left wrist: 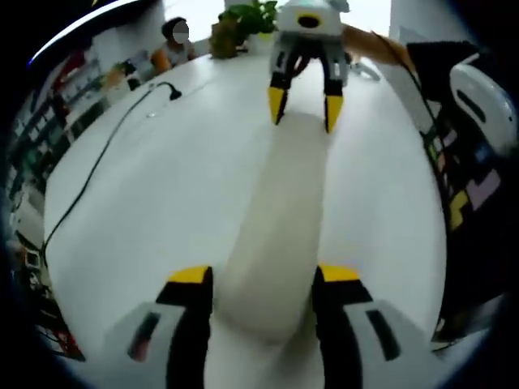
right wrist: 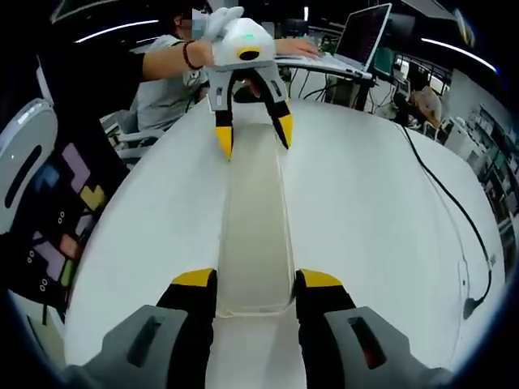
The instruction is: Arrange the utensils inside the cutlery case until each visible utensil rests in its matching compartment.
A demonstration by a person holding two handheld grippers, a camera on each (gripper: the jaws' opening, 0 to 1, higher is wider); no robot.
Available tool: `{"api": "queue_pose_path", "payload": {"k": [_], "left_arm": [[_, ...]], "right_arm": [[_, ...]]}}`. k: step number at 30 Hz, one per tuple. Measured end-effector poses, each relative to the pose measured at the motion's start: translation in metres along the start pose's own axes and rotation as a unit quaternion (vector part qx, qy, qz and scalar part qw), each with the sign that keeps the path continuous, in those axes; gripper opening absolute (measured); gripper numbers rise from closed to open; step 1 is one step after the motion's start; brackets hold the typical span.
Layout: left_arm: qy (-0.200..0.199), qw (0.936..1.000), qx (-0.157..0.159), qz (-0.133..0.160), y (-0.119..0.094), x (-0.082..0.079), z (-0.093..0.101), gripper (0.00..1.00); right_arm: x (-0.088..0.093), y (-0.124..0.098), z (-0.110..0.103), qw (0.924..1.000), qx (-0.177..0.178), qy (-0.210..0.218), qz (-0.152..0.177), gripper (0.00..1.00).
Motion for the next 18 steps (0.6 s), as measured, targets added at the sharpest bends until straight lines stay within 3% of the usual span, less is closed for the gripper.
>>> {"api": "queue_pose_path", "payload": {"k": [12, 18], "left_arm": [[-0.014, 0.9995, 0.027, -0.001, -0.0021, 0.0004, -0.0028, 0.51], [-0.003, 0.9995, 0.032, 0.002, 0.0005, 0.0003, -0.0022, 0.51]], "right_arm": [[0.0019, 0.0021, 0.0004, 0.9998, 0.0, 0.019, -0.011, 0.4], [0.003, 0.0028, 0.0008, 0.9996, 0.002, 0.021, -0.018, 0.4]]}}
Point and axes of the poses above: the point that each gripper's makers call its tool centre point, and the gripper's own axes: y roughly forward along the fingers, z roughly to its right, x roughly out of its underside, the point moved 1 cm from there along -y, roughly backward along the fingers, and after that the axes turned 2 degrees about -z, right-handed, at the moved point
